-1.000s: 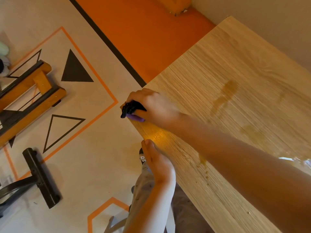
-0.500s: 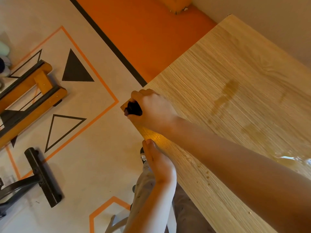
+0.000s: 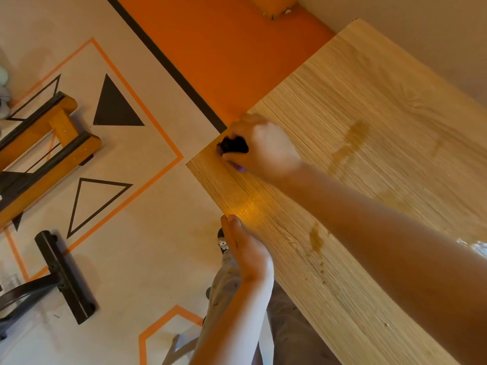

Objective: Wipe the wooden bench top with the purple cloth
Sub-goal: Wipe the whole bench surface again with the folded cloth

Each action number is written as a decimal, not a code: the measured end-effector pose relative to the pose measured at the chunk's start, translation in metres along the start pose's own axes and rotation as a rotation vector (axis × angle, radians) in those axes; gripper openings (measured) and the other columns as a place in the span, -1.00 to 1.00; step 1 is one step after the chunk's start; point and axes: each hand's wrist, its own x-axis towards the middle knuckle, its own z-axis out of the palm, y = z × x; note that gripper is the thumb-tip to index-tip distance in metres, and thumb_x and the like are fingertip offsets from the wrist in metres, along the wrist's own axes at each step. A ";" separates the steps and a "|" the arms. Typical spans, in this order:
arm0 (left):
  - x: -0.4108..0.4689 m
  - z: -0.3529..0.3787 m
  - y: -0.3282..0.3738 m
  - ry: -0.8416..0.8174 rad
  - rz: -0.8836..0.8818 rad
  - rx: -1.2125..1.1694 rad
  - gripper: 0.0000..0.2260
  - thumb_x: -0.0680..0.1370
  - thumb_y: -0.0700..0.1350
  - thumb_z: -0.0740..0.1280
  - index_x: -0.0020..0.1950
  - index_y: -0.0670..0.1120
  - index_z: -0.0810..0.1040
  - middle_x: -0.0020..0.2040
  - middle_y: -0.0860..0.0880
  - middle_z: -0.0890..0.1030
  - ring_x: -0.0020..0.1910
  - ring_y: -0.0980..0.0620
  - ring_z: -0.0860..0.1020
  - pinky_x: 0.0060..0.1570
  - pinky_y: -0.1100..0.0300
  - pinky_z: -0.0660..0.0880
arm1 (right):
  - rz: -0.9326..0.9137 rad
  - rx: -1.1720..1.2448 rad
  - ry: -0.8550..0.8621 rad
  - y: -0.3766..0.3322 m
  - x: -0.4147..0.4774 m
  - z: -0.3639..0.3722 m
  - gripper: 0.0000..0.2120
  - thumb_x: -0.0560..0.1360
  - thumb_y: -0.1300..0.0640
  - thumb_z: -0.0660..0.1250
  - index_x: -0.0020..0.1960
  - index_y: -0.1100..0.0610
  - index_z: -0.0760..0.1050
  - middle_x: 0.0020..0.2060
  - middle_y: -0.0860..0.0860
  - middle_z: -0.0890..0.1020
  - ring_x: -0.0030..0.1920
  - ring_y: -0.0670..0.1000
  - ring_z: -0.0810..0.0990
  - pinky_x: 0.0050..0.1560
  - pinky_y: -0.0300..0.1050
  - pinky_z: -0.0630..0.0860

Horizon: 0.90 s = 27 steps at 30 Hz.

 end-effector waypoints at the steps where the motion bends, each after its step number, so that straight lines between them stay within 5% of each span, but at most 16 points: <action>1: 0.000 0.000 0.001 -0.001 0.002 -0.014 -0.59 0.69 0.00 -0.01 0.52 -0.10 0.23 0.47 -0.19 0.34 0.43 -0.20 0.33 0.43 -0.17 0.26 | -0.035 0.040 -0.028 -0.009 -0.010 0.008 -0.77 0.43 0.05 0.43 0.00 0.15 0.53 -0.11 -0.02 0.48 -0.03 0.01 0.46 -0.10 -0.06 0.46; 4: -0.003 0.001 0.006 0.004 0.054 -0.042 -0.65 0.69 -0.07 0.01 0.42 -0.10 0.38 0.18 -0.13 0.56 0.10 -0.04 0.56 0.08 0.16 0.52 | -0.134 0.135 -0.072 -0.031 -0.044 0.031 -0.79 0.39 0.08 0.47 -0.07 0.17 0.56 -0.17 0.01 0.54 -0.09 0.04 0.49 -0.18 -0.10 0.43; 7: -0.007 0.003 0.011 -0.016 0.072 -0.065 -0.70 0.69 -0.08 0.00 0.23 -0.07 0.50 -0.01 -0.08 0.61 -0.06 0.05 0.59 -0.02 0.13 0.50 | -0.117 0.135 -0.097 -0.024 -0.050 0.025 -0.77 0.40 0.09 0.46 -0.02 0.19 0.56 -0.13 0.04 0.55 -0.05 0.04 0.48 -0.17 -0.09 0.44; 10: -0.012 0.005 0.015 -0.031 0.039 -0.082 -0.65 0.69 -0.06 -0.02 0.44 -0.07 0.34 0.27 -0.13 0.51 0.18 -0.05 0.53 0.22 0.01 0.44 | -0.051 0.109 -0.032 0.007 -0.042 -0.008 -0.79 0.44 0.06 0.43 0.00 0.15 0.55 -0.10 -0.02 0.51 -0.05 -0.04 0.46 -0.08 -0.08 0.48; 13: -0.011 0.007 0.014 0.005 0.069 0.008 -0.59 0.69 -0.04 0.00 0.54 -0.07 0.19 0.47 -0.09 0.33 0.38 -0.03 0.38 0.25 0.22 0.31 | 0.176 0.012 0.161 0.048 -0.047 -0.050 -0.79 0.45 0.05 0.42 -0.02 0.16 0.53 -0.06 -0.01 0.51 -0.07 -0.04 0.47 -0.11 -0.08 0.48; 18: -0.007 0.008 0.010 0.049 0.108 0.043 -0.59 0.69 -0.05 0.02 0.53 -0.12 0.21 0.50 -0.07 0.30 0.45 -0.01 0.30 0.35 0.22 0.23 | 0.463 -0.090 0.406 0.066 -0.062 -0.063 -0.75 0.43 0.02 0.42 -0.01 0.16 0.51 -0.03 0.04 0.55 -0.06 0.05 0.53 -0.18 -0.09 0.45; 21: -0.008 0.005 0.011 0.027 0.156 0.039 -0.74 0.69 -0.06 0.02 0.30 0.04 0.41 0.24 -0.01 0.51 0.13 0.14 0.53 0.08 0.28 0.44 | 0.336 -0.064 0.335 0.029 -0.067 -0.025 -0.75 0.42 0.04 0.43 0.01 0.15 0.54 -0.03 0.04 0.58 -0.04 0.04 0.55 -0.15 -0.17 0.44; 23: -0.008 0.006 0.010 0.036 0.185 0.060 -0.79 0.68 -0.08 0.04 0.07 0.12 0.44 0.00 0.03 0.56 -0.11 0.19 0.57 -0.14 0.29 0.48 | 0.199 -0.018 0.239 0.001 -0.076 0.002 -0.75 0.36 0.06 0.48 -0.04 0.16 0.56 -0.10 0.06 0.59 -0.09 0.09 0.57 -0.16 -0.04 0.53; 27: -0.006 0.006 0.009 0.066 0.210 0.118 -0.82 0.67 -0.13 0.07 -0.02 -0.05 0.44 -0.15 0.00 0.52 -0.19 0.04 0.51 -0.15 0.17 0.45 | 0.048 -0.003 0.129 -0.016 -0.086 0.017 -0.71 0.35 0.00 0.48 -0.07 0.18 0.57 -0.17 0.06 0.60 -0.13 0.12 0.57 -0.13 0.01 0.49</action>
